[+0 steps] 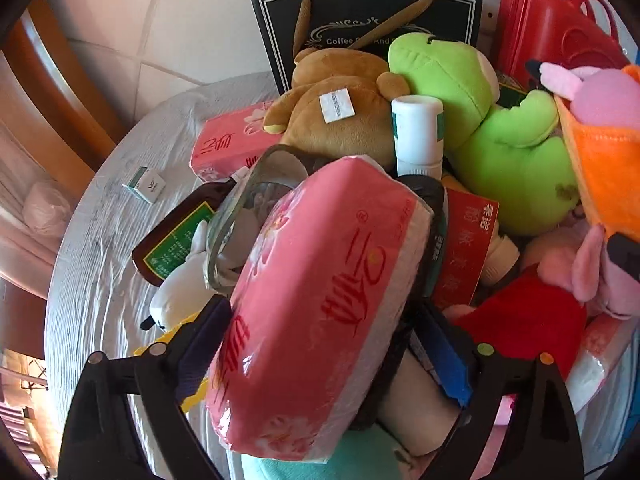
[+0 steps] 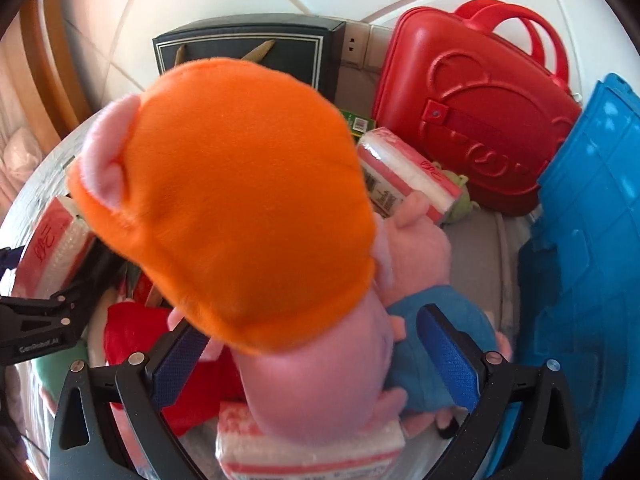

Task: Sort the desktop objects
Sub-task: 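Grasp the pink tissue pack with the left gripper while the right grasps the orange-hatted pig plush, then lift both held items and carry them toward the blue bin, then open both grippers to drop the tissue pack and pig plush into the bin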

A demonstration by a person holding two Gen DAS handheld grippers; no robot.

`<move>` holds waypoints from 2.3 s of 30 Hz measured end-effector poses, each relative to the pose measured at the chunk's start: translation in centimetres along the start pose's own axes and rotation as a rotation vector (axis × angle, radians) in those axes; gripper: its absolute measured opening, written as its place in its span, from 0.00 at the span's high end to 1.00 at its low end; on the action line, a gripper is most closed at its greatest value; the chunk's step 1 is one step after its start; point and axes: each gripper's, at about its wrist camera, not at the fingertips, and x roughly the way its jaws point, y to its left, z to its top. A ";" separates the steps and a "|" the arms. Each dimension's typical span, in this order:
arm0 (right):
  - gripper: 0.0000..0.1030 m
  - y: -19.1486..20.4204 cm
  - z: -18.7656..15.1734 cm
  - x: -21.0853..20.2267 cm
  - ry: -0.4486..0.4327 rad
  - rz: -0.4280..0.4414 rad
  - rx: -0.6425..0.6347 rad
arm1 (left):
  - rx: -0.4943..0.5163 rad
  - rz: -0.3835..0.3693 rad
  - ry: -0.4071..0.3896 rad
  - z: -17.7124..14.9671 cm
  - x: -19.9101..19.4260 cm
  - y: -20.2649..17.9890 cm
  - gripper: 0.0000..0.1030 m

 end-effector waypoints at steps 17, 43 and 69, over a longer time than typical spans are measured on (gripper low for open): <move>0.40 -0.1 -0.8 -6.0 -0.137 0.122 0.076 | -0.101 -0.090 -0.167 -1.2 -8.7 1.9 0.43; 0.41 -9.8 -11.0 -36.6 -0.630 -0.097 0.240 | 0.120 -0.379 -0.552 -6.6 -33.7 -13.2 0.43; 0.41 -35.2 -24.0 -40.6 -0.589 -0.262 0.405 | 0.365 -0.460 -0.463 -10.7 -41.1 -42.7 0.41</move>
